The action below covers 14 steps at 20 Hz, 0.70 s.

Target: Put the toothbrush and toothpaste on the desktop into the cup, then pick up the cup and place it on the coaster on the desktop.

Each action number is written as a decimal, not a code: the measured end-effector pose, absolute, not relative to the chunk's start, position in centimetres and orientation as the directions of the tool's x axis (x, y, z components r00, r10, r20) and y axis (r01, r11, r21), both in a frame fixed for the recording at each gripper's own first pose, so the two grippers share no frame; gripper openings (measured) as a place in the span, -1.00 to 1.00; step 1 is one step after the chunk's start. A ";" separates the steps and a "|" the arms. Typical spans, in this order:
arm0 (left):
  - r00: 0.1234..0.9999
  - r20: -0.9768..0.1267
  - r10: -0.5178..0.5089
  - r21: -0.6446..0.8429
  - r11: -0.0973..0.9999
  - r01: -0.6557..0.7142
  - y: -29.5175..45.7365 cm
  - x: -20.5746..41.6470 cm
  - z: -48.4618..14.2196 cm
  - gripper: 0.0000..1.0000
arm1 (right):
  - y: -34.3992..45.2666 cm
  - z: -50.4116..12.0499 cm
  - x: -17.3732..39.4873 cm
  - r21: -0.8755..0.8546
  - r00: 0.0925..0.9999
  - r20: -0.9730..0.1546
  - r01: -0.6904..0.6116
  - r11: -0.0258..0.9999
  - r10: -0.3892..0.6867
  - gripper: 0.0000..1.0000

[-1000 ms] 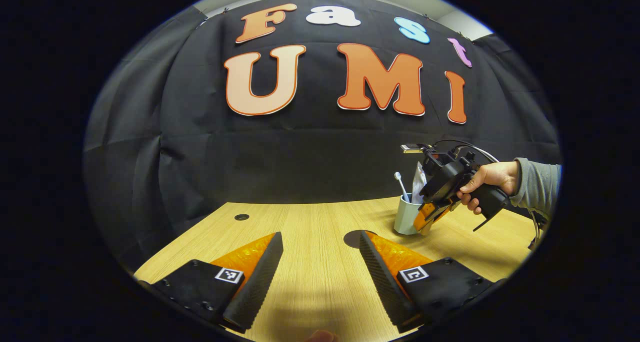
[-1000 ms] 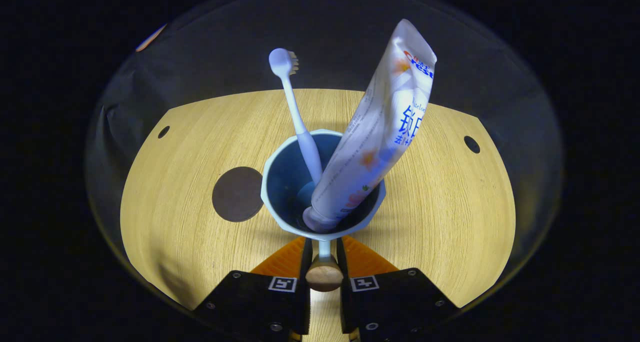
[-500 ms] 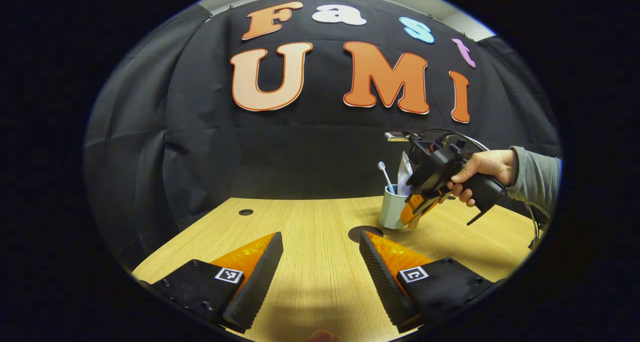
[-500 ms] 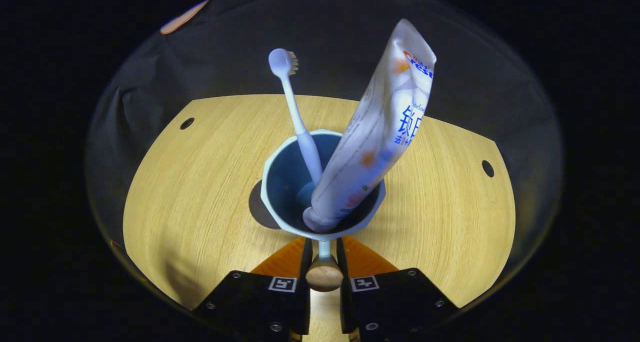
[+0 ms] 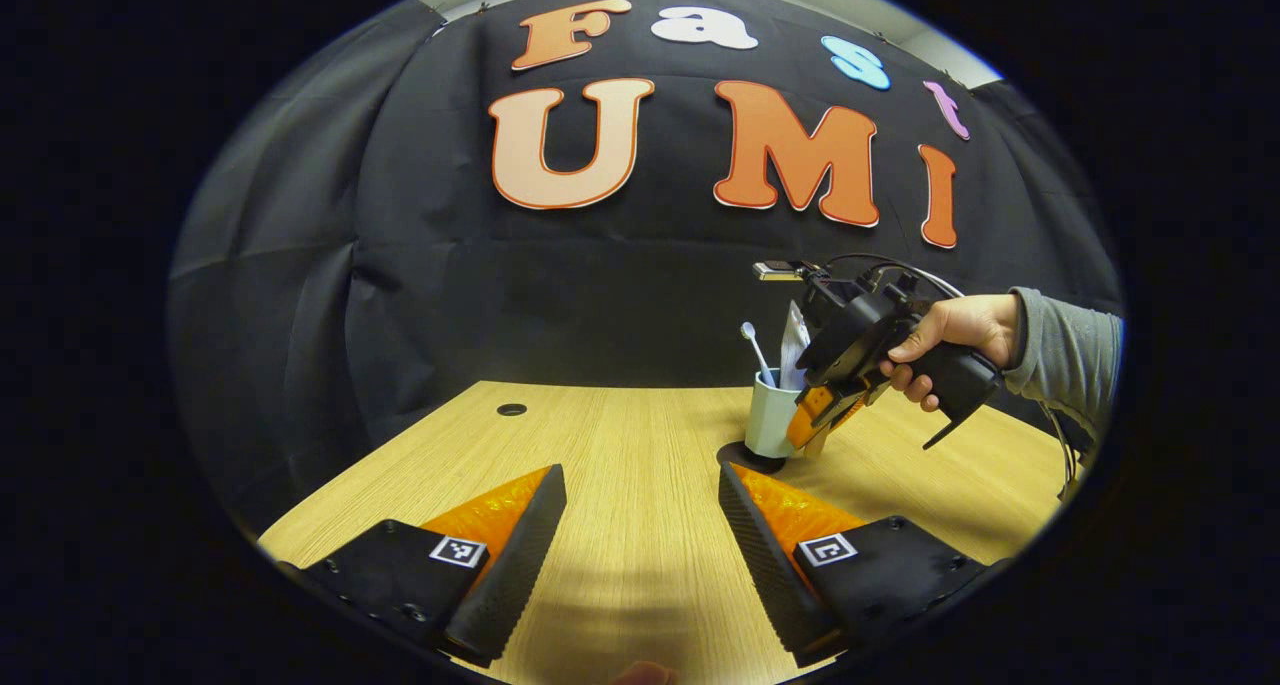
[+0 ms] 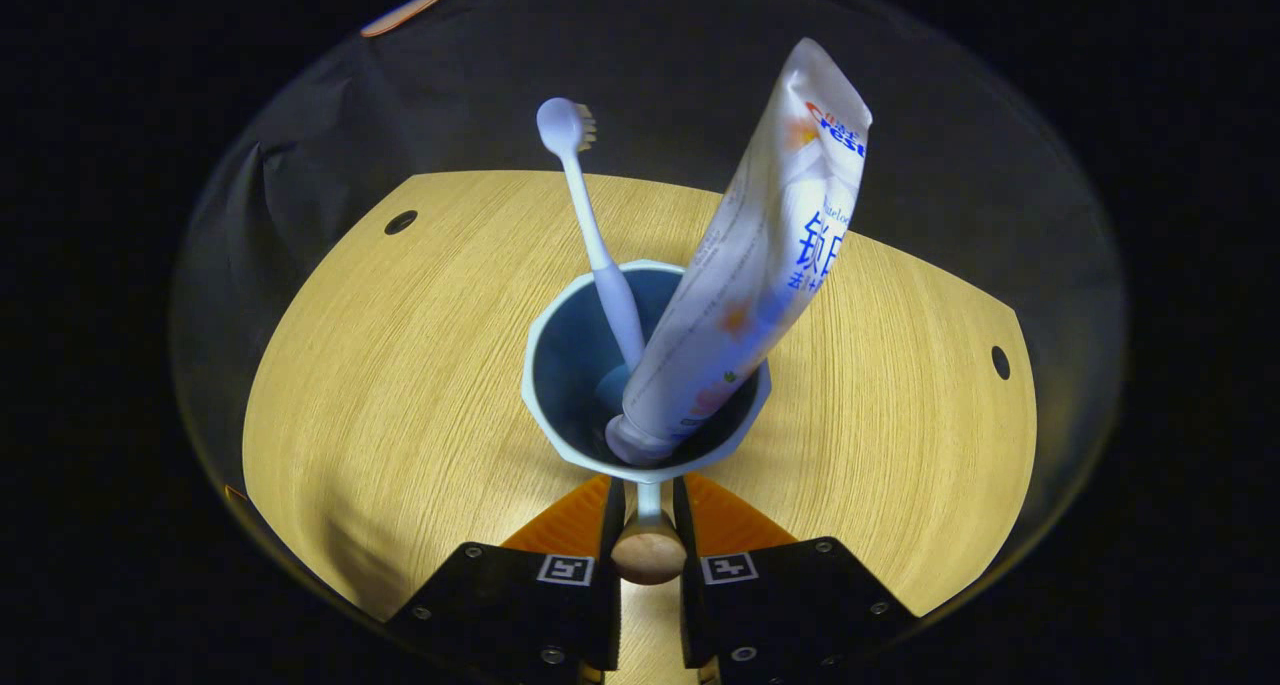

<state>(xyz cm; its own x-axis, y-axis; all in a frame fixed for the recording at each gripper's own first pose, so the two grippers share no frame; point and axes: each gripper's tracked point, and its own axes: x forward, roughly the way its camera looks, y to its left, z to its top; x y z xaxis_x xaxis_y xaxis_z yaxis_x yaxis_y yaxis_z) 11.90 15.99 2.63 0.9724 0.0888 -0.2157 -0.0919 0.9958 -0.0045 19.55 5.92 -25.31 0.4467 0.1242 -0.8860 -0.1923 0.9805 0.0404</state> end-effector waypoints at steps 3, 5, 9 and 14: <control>0.970 -0.224 0.093 -0.012 0.995 -0.099 16.4 11.6 2.2 0.94 | 5.9 -25.5 19.7 0.031 0.442 -0.889 -0.210 0.977 0.123 -0.51; 0.969 -0.225 0.103 -0.011 0.994 -0.108 16.6 11.4 2.0 0.94 | 5.9 -25.5 19.6 0.027 0.434 -0.893 -0.213 0.977 0.119 -0.51; 0.967 -0.233 0.105 -0.024 0.993 -0.113 16.8 11.1 1.6 0.94 | 5.8 -25.6 19.2 0.032 0.401 -0.909 -0.212 0.977 0.117 -0.51; 0.962 -0.248 0.110 -0.054 0.990 -0.127 16.9 10.8 0.9 0.94 | 5.9 -24.6 19.1 0.122 0.389 -0.904 -0.167 0.978 0.179 -0.50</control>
